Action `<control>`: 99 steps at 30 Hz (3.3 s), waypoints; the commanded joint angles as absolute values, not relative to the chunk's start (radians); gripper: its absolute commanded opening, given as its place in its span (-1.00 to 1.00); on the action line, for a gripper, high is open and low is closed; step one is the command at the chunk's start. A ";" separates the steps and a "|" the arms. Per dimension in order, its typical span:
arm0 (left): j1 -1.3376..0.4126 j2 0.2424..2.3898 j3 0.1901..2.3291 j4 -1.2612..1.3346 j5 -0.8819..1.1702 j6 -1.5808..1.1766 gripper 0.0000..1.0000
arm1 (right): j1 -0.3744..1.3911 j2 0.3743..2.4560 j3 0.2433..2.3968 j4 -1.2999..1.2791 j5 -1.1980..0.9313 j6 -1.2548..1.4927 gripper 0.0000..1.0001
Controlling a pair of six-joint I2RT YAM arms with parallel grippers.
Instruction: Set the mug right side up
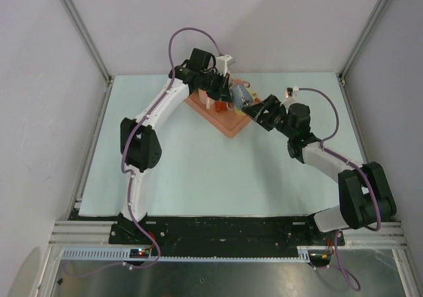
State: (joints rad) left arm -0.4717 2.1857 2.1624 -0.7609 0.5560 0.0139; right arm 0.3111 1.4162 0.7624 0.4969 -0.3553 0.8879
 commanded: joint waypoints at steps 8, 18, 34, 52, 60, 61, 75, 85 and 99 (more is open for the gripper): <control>-0.482 2.055 2.180 -0.718 0.765 -0.097 -1.00 | 0.301 1.495 0.823 0.821 -0.374 1.073 0.39; -0.496 2.040 2.133 -0.718 0.834 -0.080 -1.00 | 0.289 1.549 0.858 0.965 -0.335 1.108 -0.63; -0.470 1.979 2.097 -0.726 0.332 0.121 0.99 | 0.089 1.333 1.165 -0.447 -0.012 0.310 -1.00; -0.469 2.054 1.975 -0.725 0.221 0.329 0.73 | -0.248 1.924 1.648 -0.947 -0.003 0.056 -1.00; -0.469 2.225 2.096 -0.722 0.141 0.418 0.43 | -0.252 2.012 1.652 -0.943 0.025 0.061 -0.88; -0.468 2.245 2.117 -0.721 0.132 0.413 0.44 | -0.252 2.018 1.650 -0.942 0.031 0.061 -0.82; -0.471 2.445 2.320 -0.709 0.143 0.334 0.18 | -0.237 1.943 1.661 -0.975 0.046 0.065 0.29; -0.478 2.471 2.298 -0.711 0.139 0.240 0.00 | -0.210 1.824 1.670 -0.989 0.054 0.060 0.36; -0.494 2.489 2.311 -0.717 0.087 0.213 -0.90 | -0.199 1.687 1.637 -0.975 0.063 0.074 0.38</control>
